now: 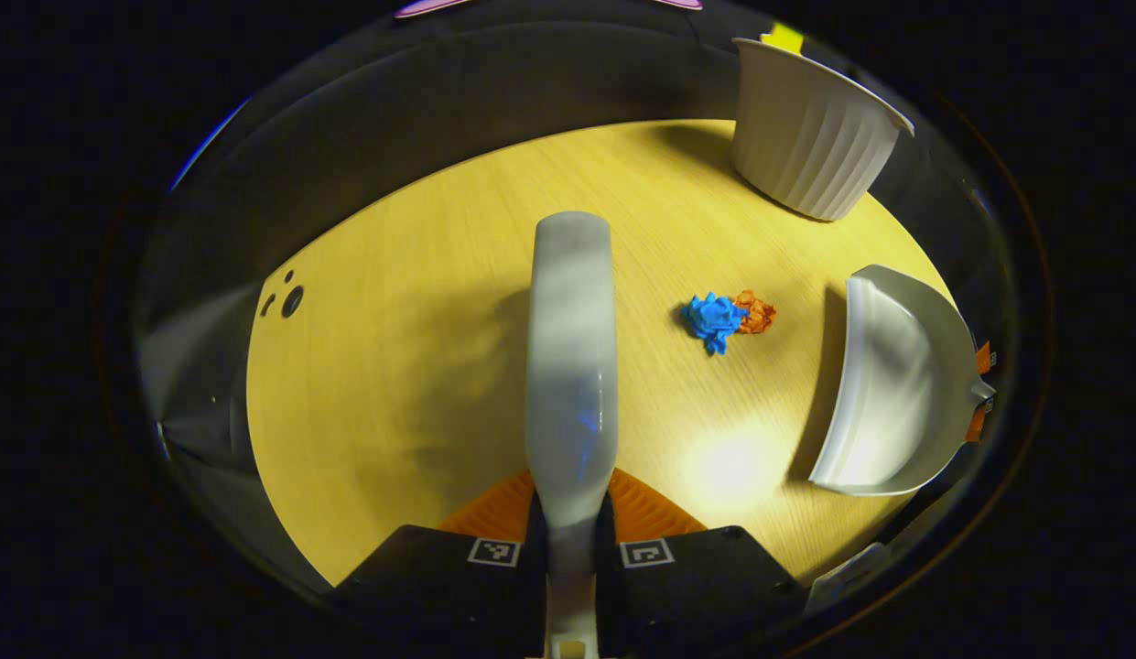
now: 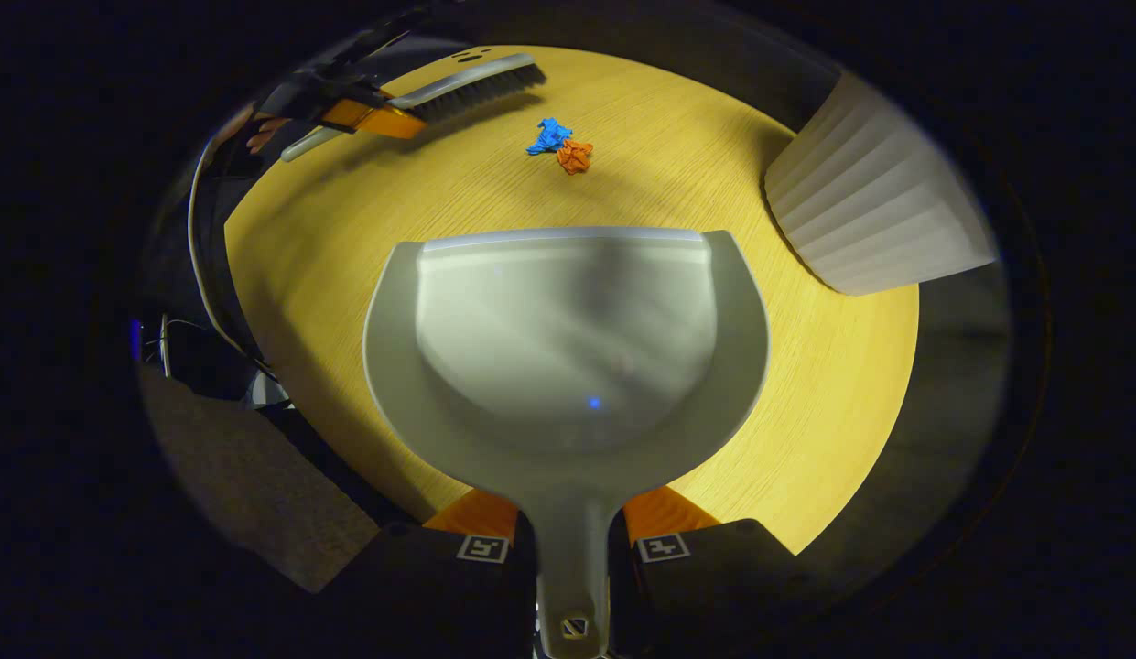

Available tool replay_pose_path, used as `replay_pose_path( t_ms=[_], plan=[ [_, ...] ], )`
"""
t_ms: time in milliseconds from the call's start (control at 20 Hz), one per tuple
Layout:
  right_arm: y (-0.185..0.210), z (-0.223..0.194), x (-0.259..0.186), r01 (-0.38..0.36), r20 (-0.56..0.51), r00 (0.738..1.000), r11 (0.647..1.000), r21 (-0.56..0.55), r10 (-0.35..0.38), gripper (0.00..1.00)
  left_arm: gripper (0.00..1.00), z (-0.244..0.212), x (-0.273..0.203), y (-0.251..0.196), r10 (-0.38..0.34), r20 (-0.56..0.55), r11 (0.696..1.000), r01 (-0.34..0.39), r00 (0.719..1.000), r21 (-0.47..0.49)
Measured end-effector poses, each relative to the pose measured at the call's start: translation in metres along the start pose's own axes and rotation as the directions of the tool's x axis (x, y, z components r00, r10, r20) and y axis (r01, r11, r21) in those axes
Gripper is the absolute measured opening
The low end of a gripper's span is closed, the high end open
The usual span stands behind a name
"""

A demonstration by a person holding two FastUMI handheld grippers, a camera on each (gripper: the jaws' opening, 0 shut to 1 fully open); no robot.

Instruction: Pick up the small broom and dustpan from the desktop, sweep the trash into the dustpan with the broom, and then empty the trash into the garbage bin.

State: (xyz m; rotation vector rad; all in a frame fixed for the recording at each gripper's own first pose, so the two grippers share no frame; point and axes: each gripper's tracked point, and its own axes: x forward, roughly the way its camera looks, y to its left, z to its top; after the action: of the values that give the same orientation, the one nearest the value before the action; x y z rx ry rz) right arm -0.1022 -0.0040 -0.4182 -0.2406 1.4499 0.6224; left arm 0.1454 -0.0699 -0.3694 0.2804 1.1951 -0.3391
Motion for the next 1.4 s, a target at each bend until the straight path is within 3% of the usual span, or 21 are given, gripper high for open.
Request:
replay_pose_path(
  t_ms=[50,150,250,350,400,500,650,900,1150,1250,1400],
  plan=[
    [0.0,0.0,0.0,-0.001,-0.005,1.0,1.0,-0.001,0.001,0.4,0.25,0.006,0.001,-0.005,-0.008,-0.006,1.0,0.008,1.0,0.018],
    [-0.002,0.001,0.002,-0.001,-0.009,1.0,1.0,0.002,0.001,0.36,0.25,0.01,0.007,-0.016,-0.028,-0.025,0.999,0.029,0.999,0.046],
    [-0.004,0.002,0.005,0.001,-0.016,1.0,1.0,0.005,-0.001,0.4,0.25,0.012,0.012,-0.03,-0.055,-0.039,0.996,0.058,0.998,0.066],
    [-0.007,0.003,0.009,0.0,-0.019,1.0,1.0,0.008,0.0,0.36,0.25,0.014,0.015,-0.043,-0.087,-0.05,0.992,0.091,0.995,0.091],
    [-0.008,0.004,0.009,-0.001,-0.017,1.0,1.0,0.009,0.001,0.4,0.25,0.014,0.017,-0.049,-0.108,-0.057,0.988,0.113,0.993,0.106],
    [-0.007,0.004,0.009,-0.006,-0.011,1.0,1.0,0.01,0.006,0.36,0.25,0.014,0.017,-0.067,-0.159,-0.07,0.975,0.168,0.985,0.142],
    [-0.007,0.004,0.009,-0.014,0.001,1.0,1.0,0.01,0.014,0.36,0.23,0.011,0.008,-0.099,-0.247,-0.096,0.948,0.261,0.964,0.183],
    [-0.007,0.003,0.011,-0.019,0.026,1.0,1.0,0.009,0.019,0.36,0.25,-0.003,-0.011,-0.146,-0.394,-0.16,0.886,0.42,0.905,0.195],
    [-0.006,0.001,0.013,-0.012,0.084,0.996,0.999,0.037,0.009,0.36,0.25,-0.003,-0.025,-0.15,-0.389,-0.152,0.898,0.411,0.909,0.16],
    [-0.002,-0.007,0.012,-0.006,0.105,0.994,0.998,0.063,-0.001,0.4,0.25,-0.002,-0.031,-0.142,-0.361,-0.122,0.916,0.376,0.924,0.141],
    [0.002,-0.011,-0.003,0.008,0.109,0.994,0.993,0.115,-0.02,0.36,0.25,-0.004,-0.034,-0.114,-0.288,-0.066,0.952,0.293,0.955,0.092]
  ],
)
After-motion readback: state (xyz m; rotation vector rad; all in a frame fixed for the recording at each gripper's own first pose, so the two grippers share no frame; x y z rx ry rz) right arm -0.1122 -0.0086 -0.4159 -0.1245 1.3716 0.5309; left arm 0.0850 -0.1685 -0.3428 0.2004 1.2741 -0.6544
